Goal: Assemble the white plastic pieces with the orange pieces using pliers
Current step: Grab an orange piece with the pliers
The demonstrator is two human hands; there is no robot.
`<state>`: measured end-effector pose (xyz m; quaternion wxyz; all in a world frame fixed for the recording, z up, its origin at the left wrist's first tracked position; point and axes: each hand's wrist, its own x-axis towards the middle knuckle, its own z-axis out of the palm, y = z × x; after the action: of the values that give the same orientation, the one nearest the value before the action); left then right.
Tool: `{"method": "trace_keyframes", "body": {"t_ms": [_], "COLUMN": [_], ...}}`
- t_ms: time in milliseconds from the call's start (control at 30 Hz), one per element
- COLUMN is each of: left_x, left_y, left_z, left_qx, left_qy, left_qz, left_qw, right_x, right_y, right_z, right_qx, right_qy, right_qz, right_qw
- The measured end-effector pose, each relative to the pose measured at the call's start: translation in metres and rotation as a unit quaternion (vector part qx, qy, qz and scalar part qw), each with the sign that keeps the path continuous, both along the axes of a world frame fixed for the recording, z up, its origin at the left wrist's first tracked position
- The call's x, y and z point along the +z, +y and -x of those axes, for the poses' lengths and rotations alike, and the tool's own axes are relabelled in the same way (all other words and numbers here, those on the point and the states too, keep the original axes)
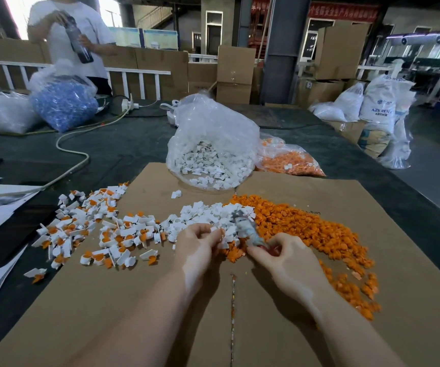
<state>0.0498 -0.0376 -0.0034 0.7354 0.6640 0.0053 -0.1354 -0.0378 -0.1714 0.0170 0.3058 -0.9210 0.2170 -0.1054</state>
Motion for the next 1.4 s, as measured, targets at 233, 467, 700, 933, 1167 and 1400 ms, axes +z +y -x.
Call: {"method": "trace_keyframes", "body": {"t_ms": [233, 467, 700, 933, 1167, 1400], "left_x": [-0.015, -0.020, -0.019, -0.017, -0.014, -0.019], "left_y": [0.000, 0.002, 0.003, 0.010, 0.006, 0.008], "left_z": [0.014, 0.010, 0.010, 0.021, 0.025, 0.025], "left_qx": [-0.041, -0.059, -0.067, -0.137, -0.112, -0.107], "left_qy": [-0.204, -0.235, -0.210, -0.200, -0.255, -0.274], "left_qz": [-0.212, -0.232, -0.213, -0.155, -0.201, -0.238], "left_qw": [0.955, 0.942, 0.952, 0.958, 0.939, 0.926], "right_x": [-0.024, -0.021, -0.036, -0.047, -0.046, -0.044], "right_y": [-0.023, -0.027, 0.016, 0.026, 0.027, 0.029], "right_z": [-0.002, -0.008, -0.009, -0.009, -0.005, -0.003], "right_qx": [-0.083, -0.105, 0.089, 0.090, 0.098, 0.122], "right_qy": [0.026, 0.092, -0.257, -0.265, -0.268, -0.260], "right_qz": [0.298, 0.380, 0.234, 0.139, 0.122, 0.159], "right_qw": [0.951, 0.914, 0.933, 0.950, 0.951, 0.945]}}
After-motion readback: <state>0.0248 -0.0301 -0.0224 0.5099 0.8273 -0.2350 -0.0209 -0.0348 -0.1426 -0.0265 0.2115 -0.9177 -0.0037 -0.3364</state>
